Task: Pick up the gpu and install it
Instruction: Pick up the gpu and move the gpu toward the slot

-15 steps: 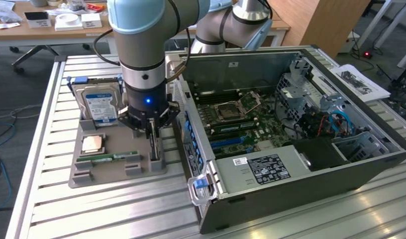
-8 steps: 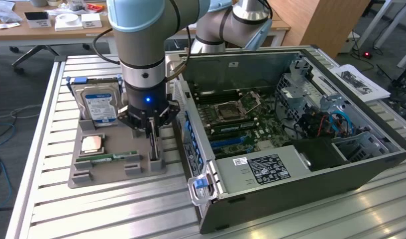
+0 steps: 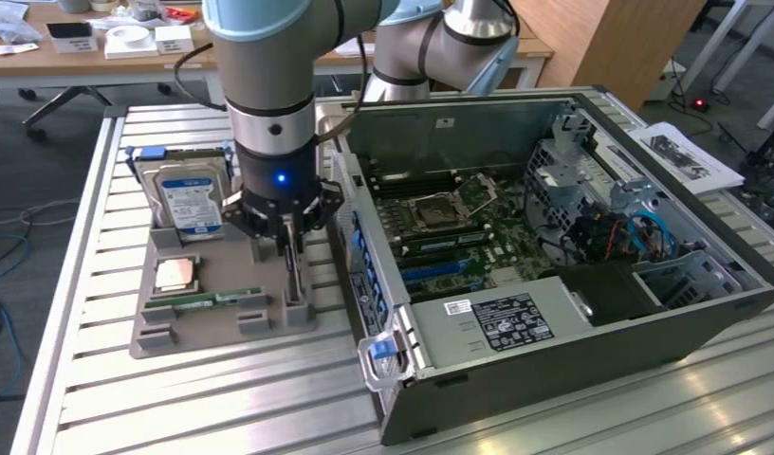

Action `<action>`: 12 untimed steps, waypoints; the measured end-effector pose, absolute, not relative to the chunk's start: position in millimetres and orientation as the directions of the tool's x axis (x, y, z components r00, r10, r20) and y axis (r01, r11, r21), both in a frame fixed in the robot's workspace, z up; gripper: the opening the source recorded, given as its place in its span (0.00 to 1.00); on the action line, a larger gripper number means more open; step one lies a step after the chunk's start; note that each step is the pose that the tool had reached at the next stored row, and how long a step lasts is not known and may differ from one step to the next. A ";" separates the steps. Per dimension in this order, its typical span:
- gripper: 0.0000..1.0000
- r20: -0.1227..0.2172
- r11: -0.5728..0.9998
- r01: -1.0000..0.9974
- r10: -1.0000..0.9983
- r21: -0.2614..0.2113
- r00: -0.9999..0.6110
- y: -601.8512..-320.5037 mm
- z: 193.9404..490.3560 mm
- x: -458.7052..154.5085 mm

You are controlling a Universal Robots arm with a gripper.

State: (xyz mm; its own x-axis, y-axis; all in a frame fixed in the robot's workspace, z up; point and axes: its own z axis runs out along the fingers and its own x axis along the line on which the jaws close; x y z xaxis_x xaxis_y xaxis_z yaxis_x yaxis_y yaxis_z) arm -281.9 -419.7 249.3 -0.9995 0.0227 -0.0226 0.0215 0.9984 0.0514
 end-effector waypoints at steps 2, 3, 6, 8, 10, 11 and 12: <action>0.28 -0.023 0.998 0.022 0.023 0.051 -0.999 -419.7 254.9 -281.8; 0.28 -0.023 0.998 0.021 0.023 0.051 -0.999 -419.7 257.7 -281.8; 0.28 -0.023 0.998 0.022 0.023 0.051 -0.999 -419.7 267.2 -281.8; 0.28 -0.023 0.998 0.021 0.023 0.051 -0.999 -419.7 274.4 -281.8; 0.28 -0.023 0.998 0.021 0.023 0.051 -0.999 -419.7 280.9 -281.8; 0.28 -0.023 0.998 0.021 0.023 0.051 -0.999 -419.7 283.5 -281.8; 0.28 -0.023 0.998 0.021 0.023 0.051 -0.999 -419.7 284.9 -281.8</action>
State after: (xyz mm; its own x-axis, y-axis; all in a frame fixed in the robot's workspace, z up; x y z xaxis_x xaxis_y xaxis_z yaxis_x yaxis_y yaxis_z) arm -281.8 -419.7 284.9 -0.9995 0.0226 -0.0227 0.0215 0.9985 0.0513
